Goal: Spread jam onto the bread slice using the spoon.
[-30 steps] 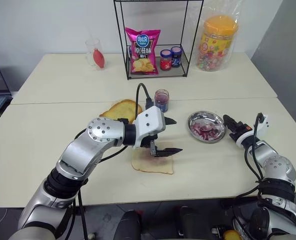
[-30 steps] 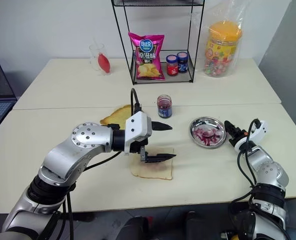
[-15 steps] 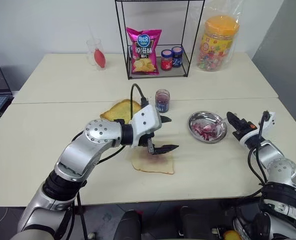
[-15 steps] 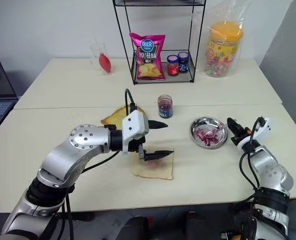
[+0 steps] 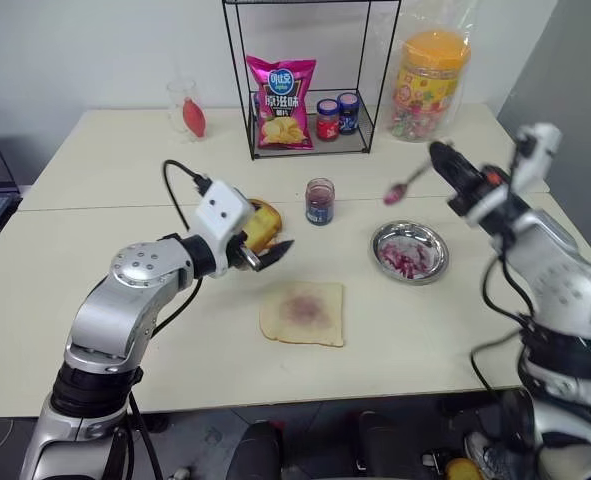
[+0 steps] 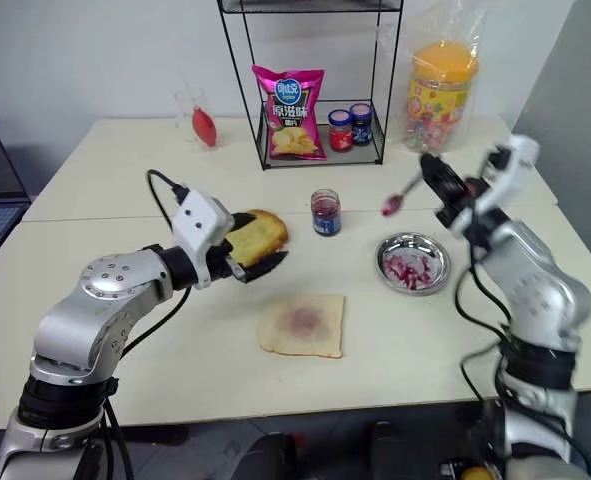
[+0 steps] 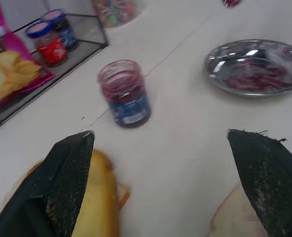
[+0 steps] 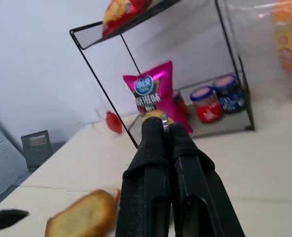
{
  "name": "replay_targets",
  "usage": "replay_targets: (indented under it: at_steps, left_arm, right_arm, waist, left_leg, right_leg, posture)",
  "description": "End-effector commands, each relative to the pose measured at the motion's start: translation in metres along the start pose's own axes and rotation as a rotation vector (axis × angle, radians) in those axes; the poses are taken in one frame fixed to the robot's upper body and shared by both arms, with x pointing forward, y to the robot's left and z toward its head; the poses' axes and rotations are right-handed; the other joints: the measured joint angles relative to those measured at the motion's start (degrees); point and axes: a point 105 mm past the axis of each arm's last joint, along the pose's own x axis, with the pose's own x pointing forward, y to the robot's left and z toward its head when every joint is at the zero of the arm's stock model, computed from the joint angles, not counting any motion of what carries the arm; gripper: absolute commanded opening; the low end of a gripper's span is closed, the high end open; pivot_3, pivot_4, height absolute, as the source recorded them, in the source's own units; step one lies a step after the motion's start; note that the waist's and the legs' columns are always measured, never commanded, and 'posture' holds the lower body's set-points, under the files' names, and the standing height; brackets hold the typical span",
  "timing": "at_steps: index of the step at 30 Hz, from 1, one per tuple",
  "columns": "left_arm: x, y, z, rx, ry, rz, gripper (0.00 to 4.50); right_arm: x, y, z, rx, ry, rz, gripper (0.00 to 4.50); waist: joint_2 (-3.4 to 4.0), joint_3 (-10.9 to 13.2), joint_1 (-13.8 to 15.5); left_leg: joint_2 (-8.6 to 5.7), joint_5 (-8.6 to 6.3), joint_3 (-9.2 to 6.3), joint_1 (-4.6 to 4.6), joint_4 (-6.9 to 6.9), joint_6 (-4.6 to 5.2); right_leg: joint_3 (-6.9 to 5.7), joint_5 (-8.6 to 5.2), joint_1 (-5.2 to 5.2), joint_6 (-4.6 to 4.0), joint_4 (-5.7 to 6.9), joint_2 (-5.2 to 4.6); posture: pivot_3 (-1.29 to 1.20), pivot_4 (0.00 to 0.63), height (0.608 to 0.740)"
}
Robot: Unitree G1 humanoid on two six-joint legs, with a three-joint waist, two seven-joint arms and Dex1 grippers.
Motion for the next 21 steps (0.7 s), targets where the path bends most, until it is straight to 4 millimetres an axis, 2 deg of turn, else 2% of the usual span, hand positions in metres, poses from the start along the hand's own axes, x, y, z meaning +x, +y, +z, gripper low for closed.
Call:
replay_targets:
  at_steps: [1, 5, 9, 14, 21]
  left_arm:
    - [-0.008, 0.009, 0.009, 0.005, -0.036, 0.044, 4.5]
    - [-0.011, 0.01, 0.007, -0.018, -0.028, 0.058, 4.5]
    - [-0.015, 0.001, 0.012, -0.074, -0.047, 0.012, 4.5]
    - [-0.019, 0.003, 0.018, -0.101, -0.053, 0.025, 4.5]
    - [-0.019, 0.007, 0.021, -0.131, -0.054, 0.046, 4.5]
  right_arm:
    - [0.033, 0.014, 0.006, -0.071, -0.019, 0.059, 0.04]
    - [0.063, 0.023, -0.004, -0.137, -0.004, 0.094, 0.04]
    - [0.086, 0.031, -0.024, -0.283, 0.035, 0.145, 0.04]
    - [0.1, 0.034, -0.041, -0.356, 0.061, 0.18, 0.04]
    - [0.106, 0.031, -0.063, -0.448, 0.098, 0.19, 0.04]
  waist:
    - [0.0, 0.0, 0.1]
    - [-0.01, 0.0, 0.4]
    - [-0.02, 0.0, 0.3]
    - [-0.02, 0.0, 0.2]
    - [-0.02, 0.0, 0.1]
  left_leg:
    - [0.0, 0.0, 0.0, -0.03, -0.02, 0.0]
    - [-0.01, 0.0, 0.05, -0.15, -0.02, 0.0]
    - [-0.02, -0.01, 0.1, -0.2, -0.03, -0.01]
    - [-0.01, -0.01, 0.08, -0.16, -0.05, -0.01]
    - [-0.01, 0.0, 0.08, -0.14, -0.03, -0.01]
  right_leg:
    - [0.0, 0.0, -0.01, -0.01, -0.04, 0.0]
    - [0.02, 0.16, -0.05, -0.28, -0.15, -0.02]
    - [0.06, 0.17, -0.11, -0.29, -0.18, -0.04]
    - [0.06, 0.17, -0.14, -0.3, -0.08, -0.02]
    - [0.07, 0.18, -0.14, -0.31, -0.06, -0.02]
  posture:
    - [0.0, 0.15, 0.74]
    - [0.0, 0.15, 0.74]
    - [0.0, 0.15, 0.74]
    - [0.0, 0.15, 0.74]
    - [0.0, 0.15, 0.74]
